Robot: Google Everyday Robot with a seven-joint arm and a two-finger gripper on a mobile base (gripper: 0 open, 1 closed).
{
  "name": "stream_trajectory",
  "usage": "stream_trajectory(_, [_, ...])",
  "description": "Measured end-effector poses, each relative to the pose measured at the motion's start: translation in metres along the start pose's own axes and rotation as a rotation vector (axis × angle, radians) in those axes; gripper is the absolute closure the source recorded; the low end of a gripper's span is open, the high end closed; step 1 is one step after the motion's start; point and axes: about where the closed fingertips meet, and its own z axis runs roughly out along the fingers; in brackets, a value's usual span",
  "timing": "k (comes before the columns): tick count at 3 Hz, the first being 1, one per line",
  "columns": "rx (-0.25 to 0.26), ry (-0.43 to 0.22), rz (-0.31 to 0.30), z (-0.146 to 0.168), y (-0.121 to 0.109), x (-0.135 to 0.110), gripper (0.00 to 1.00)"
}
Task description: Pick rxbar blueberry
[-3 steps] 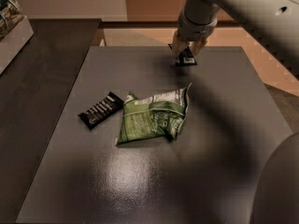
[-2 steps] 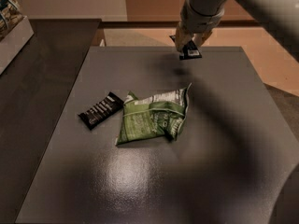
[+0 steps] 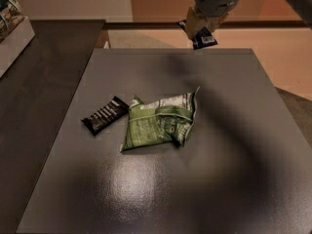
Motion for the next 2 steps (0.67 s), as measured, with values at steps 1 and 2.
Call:
stream_trajectory(1, [-0.008, -0.024, -0.057, -0.0158, -0.0014, -0.0039, 1.0])
stream_trajectory(2, [-0.009, -0.025, -0.065, -0.0161, -0.0011, -0.0043, 1.0])
